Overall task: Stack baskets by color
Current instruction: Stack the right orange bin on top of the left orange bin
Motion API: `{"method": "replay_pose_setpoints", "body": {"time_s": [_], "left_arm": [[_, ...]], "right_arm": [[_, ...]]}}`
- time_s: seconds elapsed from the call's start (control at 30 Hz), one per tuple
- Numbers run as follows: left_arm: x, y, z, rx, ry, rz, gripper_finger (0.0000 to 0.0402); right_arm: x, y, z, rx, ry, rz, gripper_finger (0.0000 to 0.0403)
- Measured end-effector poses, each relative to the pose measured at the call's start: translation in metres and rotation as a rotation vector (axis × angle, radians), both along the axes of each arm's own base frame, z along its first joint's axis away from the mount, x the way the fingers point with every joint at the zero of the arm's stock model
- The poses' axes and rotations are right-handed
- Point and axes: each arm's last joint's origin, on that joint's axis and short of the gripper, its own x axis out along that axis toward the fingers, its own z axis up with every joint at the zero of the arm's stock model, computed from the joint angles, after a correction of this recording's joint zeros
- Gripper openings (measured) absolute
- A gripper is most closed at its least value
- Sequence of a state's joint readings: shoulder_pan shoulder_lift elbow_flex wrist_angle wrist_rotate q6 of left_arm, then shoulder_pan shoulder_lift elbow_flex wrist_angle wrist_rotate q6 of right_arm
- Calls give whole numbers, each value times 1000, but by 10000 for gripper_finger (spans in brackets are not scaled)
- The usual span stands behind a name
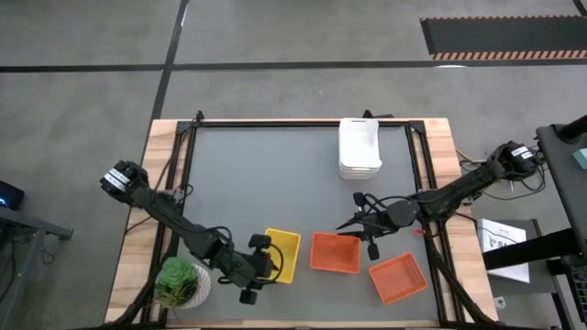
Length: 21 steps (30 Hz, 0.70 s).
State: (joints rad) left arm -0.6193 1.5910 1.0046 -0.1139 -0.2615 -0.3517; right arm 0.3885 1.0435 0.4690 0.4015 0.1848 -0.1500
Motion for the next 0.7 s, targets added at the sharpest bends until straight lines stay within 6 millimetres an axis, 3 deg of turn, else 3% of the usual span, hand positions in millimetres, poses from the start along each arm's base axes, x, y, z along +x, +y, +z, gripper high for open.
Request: {"method": "replay_pose_setpoints", "body": {"time_s": [0.17,0.4,0.57,0.7], "left_arm": [[0,4,7,177,-88,-65,150],[15,20,13,369,-201,-135,123],[24,36,13,392,-199,-167,101],[27,51,1,337,-156,-199,88]], "right_arm": [[0,0,0,1,0,0,52],[0,0,0,32,7,-9,52],[1,0,-2,71,26,-22,52],[0,0,-2,98,32,-29,52]]}}
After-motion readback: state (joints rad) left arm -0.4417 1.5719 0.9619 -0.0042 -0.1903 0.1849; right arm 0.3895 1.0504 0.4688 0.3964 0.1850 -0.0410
